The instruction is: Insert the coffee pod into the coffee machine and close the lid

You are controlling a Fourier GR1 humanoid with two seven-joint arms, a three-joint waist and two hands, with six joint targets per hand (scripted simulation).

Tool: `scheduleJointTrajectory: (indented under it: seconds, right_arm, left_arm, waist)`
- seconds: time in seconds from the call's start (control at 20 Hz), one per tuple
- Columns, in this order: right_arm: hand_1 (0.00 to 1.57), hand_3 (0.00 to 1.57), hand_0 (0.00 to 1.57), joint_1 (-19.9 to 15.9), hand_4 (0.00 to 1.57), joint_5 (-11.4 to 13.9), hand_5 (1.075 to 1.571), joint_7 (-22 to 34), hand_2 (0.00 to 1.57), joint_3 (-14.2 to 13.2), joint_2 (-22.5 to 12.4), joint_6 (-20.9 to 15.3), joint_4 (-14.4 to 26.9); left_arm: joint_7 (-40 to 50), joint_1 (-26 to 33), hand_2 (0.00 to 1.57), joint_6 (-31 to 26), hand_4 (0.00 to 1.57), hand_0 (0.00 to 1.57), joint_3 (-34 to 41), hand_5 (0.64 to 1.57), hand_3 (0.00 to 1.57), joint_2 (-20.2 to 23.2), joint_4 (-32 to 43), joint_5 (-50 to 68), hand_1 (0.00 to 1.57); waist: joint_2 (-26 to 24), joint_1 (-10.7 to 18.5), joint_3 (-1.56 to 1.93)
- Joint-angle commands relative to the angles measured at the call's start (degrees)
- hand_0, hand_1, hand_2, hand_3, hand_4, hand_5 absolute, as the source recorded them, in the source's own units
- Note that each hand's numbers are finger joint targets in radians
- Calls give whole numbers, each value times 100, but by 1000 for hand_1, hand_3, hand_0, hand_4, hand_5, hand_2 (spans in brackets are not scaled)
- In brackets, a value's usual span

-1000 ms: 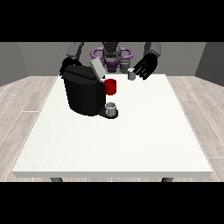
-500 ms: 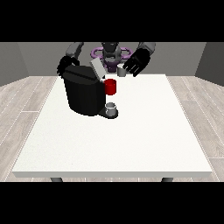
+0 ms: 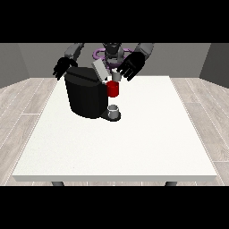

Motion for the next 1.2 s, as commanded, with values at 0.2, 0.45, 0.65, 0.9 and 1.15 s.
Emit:
scheduleJointTrajectory:
  seconds: [0.2,0.45,0.65,0.9,1.15]
  right_arm:
    - [0,0,0,366,481,-56,1571,-228,0,-61,-13,72,55]
    - [0,0,0,121,530,-129,1571,-279,0,-269,-106,56,233]
    - [0,0,0,151,512,-147,1571,-131,0,-209,-77,72,99]
    - [0,0,0,179,538,-102,1571,-106,0,-237,-60,-56,58]
    - [0,0,0,115,462,7,1571,-219,0,-68,201,-250,35]
  left_arm:
    - [102,87,1326,36,500,1305,-31,1571,1229,-208,67,-80,1305]
    - [129,-46,1298,-92,511,1260,-128,1571,1208,-356,-10,-137,1260]
    - [78,-71,1253,21,493,1179,-85,1571,1183,-344,67,-182,1179]
    - [-94,2,1269,-88,515,1190,-84,1571,1201,-287,70,-199,1190]
    - [208,-209,1248,-79,488,1184,-60,1571,1186,-308,163,-278,1184]
  waist:
    - [-5,-40,1]
    - [28,152,2]
    - [129,25,1]
    - [42,120,0]
    - [94,57,0]
